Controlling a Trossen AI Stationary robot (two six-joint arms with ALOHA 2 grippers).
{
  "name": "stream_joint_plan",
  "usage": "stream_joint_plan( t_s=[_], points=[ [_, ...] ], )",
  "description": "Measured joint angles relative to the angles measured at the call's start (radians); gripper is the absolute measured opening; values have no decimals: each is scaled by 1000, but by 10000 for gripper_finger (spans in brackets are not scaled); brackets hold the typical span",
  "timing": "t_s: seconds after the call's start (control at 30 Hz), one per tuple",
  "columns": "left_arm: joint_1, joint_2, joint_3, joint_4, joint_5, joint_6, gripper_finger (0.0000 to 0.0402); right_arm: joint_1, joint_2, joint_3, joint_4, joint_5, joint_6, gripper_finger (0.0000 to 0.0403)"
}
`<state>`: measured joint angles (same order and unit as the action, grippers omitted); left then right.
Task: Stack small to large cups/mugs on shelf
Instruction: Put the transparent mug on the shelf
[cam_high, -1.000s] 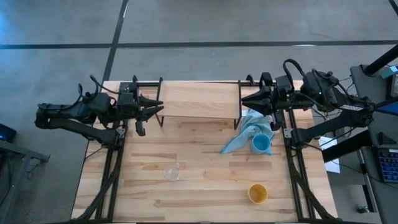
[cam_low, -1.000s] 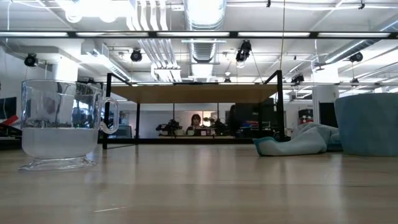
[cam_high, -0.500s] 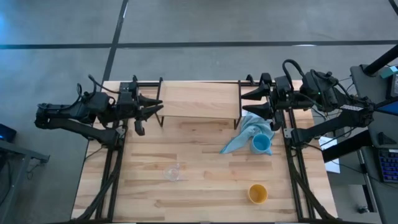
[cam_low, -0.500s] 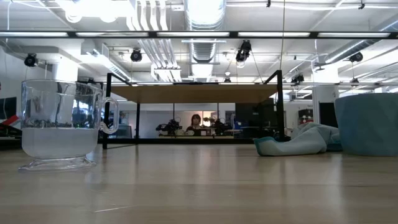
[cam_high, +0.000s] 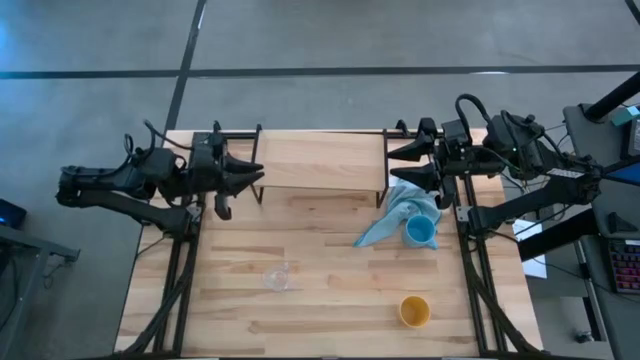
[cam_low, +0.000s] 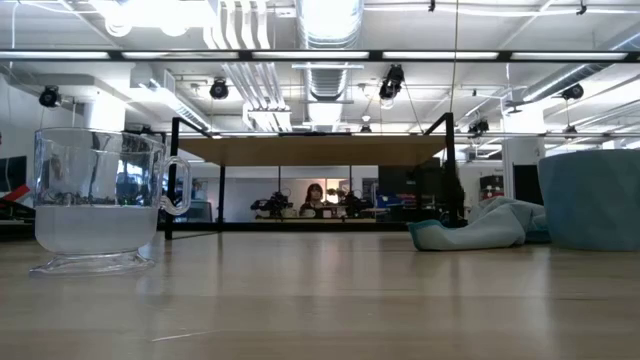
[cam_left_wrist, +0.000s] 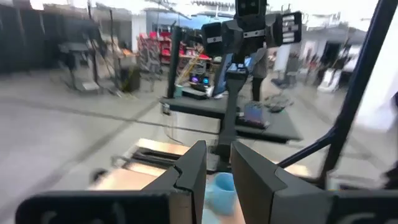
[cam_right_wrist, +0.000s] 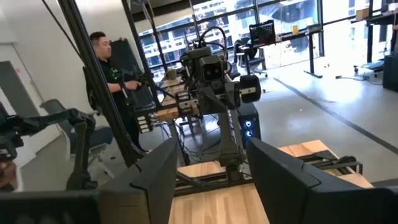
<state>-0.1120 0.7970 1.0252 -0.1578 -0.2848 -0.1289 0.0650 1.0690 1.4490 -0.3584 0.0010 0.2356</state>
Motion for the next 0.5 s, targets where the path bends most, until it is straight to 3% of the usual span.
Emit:
stream_joint_plan(
  t_s=[0.1, 0.27, 0.5],
  points=[
    [0, 2, -1, 4, 7, -99, 61, 0, 0, 0, -1, 0, 0, 187],
    [0, -1, 4, 17, 64, -102, 61, 0, -12, 0, -13, 0, 118, 187],
    [0, 1, 8, 10, 93, -102, 61, 0, -34, 0, -174, -1, 204, 187]
  ],
)
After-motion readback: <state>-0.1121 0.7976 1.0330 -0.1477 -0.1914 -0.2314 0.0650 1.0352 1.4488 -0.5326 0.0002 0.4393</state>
